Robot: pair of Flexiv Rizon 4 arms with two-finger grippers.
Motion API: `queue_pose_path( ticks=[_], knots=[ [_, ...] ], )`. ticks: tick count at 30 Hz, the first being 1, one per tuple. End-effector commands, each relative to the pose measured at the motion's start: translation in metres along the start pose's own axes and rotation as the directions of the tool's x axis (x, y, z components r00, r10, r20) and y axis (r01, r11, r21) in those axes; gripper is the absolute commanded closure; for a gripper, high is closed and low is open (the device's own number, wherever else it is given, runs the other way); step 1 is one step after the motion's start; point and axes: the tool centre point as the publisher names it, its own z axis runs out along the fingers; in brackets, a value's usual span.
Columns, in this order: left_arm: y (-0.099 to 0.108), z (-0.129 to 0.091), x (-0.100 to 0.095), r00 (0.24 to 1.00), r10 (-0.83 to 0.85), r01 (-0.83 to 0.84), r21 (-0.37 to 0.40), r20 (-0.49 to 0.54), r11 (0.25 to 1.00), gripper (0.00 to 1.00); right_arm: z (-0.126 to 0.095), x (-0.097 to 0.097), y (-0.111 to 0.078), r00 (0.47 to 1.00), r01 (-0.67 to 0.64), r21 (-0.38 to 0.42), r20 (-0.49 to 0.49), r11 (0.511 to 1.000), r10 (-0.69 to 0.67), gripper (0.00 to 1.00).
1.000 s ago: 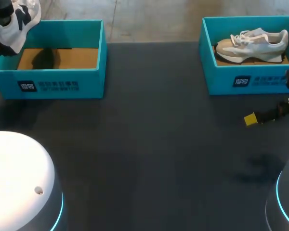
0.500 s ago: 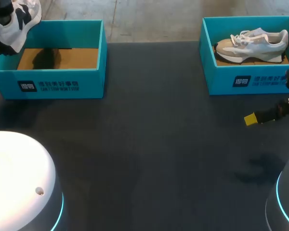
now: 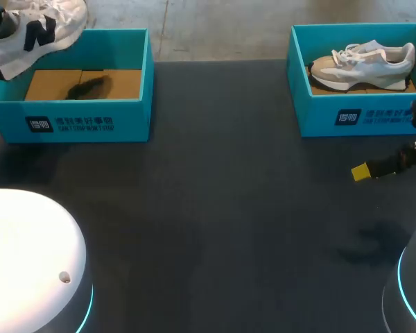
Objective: Take the shoe out of the shoebox, open the shoe tongue, remove and reinsert the insole, then place the shoe into the shoebox
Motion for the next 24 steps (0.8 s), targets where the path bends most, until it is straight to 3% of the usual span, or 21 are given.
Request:
queue_pose_path(
  ticks=[1, 4, 11, 24],
  knots=[
    [0.004, 0.006, 0.006, 0.685, 0.729, -0.703, -0.276, -0.016, 0.655, 1.00, 0.001, 0.000, 0.000, 1.000, -0.001, 0.001, 0.003, 1.000, 0.001, 0.00],
    [0.009, 0.007, 0.004, 0.619, 0.785, -0.753, -0.299, -0.022, 0.586, 1.00, 0.001, 0.000, 0.000, 1.000, -0.001, 0.001, 0.003, 1.000, 0.001, 0.00],
    [0.016, 0.005, -0.001, 0.539, 0.842, -0.794, -0.341, -0.011, 0.504, 1.00, 0.001, 0.000, 0.000, 1.000, -0.001, 0.001, 0.003, 1.000, 0.001, 0.00],
    [0.024, 0.004, -0.017, 0.540, 0.841, -0.797, -0.303, 0.030, 0.522, 1.00, 0.001, 0.000, 0.000, 1.000, -0.001, 0.001, 0.003, 1.000, 0.001, 0.00]
  ],
)
